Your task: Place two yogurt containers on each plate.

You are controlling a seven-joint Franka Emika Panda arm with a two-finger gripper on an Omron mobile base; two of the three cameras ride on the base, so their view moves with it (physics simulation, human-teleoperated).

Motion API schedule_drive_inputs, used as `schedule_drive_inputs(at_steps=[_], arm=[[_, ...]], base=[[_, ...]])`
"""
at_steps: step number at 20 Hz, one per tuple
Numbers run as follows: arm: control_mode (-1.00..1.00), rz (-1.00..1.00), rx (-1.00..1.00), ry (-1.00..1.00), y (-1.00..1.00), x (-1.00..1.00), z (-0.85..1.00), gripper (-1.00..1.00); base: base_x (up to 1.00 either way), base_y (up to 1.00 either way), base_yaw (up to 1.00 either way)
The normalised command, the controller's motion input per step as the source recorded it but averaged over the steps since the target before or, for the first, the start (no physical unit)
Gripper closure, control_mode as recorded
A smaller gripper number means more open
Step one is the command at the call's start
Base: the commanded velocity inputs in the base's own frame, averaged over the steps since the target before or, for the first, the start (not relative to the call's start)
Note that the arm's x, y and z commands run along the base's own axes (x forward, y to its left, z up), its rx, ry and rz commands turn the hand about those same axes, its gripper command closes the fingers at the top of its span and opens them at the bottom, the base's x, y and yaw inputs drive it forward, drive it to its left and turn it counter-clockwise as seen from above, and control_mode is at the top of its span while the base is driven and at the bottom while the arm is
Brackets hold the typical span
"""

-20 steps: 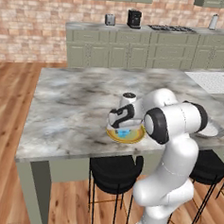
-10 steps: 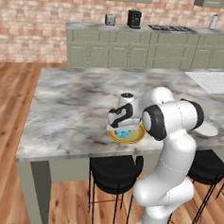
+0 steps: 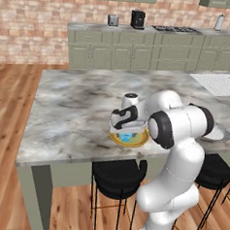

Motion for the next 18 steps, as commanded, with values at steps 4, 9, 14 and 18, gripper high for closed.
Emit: schedule_drive_inputs(at_steps=[4, 9, 14, 18], arm=[[-1.00, -0.08, 0.00, 0.00, 0.00, -0.30, 0.49, -1.00], [-1.00, -0.09, 0.00, 0.00, 0.00, -0.38, 0.45, -1.00], [-1.00, -0.03, 0.00, -0.07, 0.00, -0.52, 0.57, -1.00], [-1.00, 0.00, 0.01, -0.15, 0.00, -0.61, 0.69, -1.00]], base=[[0.00, 0.00, 0.00], [0.00, 0.00, 0.00], [0.00, 0.00, 0.00], [0.00, 0.00, 0.00]])
